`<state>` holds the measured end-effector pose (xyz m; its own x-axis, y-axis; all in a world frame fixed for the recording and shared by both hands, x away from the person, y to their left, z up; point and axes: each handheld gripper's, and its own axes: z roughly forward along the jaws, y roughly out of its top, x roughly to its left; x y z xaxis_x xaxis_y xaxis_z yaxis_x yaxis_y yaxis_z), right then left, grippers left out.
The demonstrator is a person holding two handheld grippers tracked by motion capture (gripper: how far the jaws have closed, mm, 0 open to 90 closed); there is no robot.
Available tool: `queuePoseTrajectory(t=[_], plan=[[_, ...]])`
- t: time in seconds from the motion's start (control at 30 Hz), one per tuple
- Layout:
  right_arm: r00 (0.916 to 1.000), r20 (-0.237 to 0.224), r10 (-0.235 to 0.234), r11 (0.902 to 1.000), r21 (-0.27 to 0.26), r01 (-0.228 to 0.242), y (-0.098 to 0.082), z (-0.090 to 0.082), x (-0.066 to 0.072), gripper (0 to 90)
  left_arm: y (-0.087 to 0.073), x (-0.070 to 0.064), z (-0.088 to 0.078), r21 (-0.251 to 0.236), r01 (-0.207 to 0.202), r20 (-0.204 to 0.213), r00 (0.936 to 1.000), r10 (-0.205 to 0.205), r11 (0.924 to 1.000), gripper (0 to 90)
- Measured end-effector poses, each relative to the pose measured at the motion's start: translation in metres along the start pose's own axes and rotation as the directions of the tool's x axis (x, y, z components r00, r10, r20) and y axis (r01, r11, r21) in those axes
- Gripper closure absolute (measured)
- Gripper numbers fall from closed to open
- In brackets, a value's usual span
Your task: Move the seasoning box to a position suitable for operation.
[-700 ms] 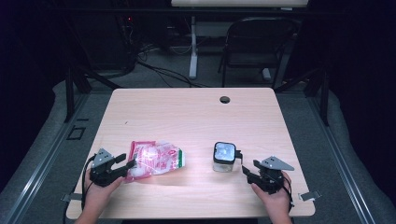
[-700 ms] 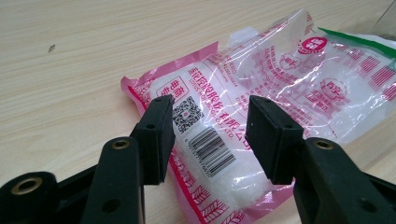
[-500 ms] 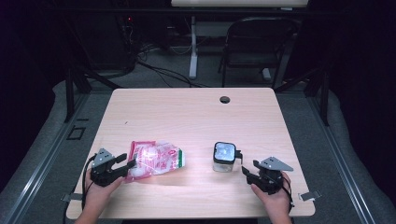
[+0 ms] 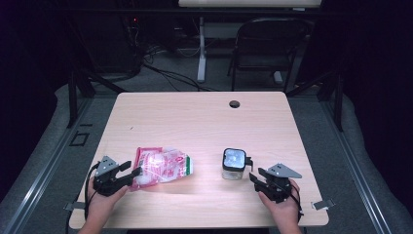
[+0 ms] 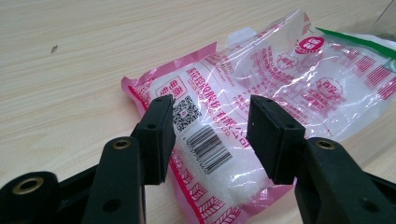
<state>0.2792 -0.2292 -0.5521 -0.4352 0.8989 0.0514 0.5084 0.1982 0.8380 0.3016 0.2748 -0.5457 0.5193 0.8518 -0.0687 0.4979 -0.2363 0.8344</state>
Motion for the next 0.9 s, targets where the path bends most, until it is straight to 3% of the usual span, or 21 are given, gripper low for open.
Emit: queuePoseTrajectory(t=[0.13,0.3,0.73,0.9], plan=[[0.9994,0.034,-0.002,1.0000,0.006,0.001,0.004,0.006,-0.001,59.7,0.000,-0.003,-0.004,-0.017,0.002,0.016,0.9999,-0.002,0.9999,50.9],[0.9976,0.068,-0.007,0.9997,0.022,0.005,0.007,0.018,-0.001,64.1,-0.003,-0.007,-0.010,-0.017,-0.036,0.003,0.9993,0.036,0.9992,50.8],[0.9970,0.076,0.014,0.9986,0.049,-0.018,0.013,0.037,-0.002,72.0,-0.012,-0.001,-0.024,-0.011,-0.005,-0.032,0.9995,0.005,0.9999,51.7],[0.9963,0.085,-0.014,0.9984,0.056,0.009,0.015,0.042,0.000,73.6,-0.013,-0.001,-0.026,0.001,-0.004,-0.039,0.9992,0.004,1.0000,52.0]])
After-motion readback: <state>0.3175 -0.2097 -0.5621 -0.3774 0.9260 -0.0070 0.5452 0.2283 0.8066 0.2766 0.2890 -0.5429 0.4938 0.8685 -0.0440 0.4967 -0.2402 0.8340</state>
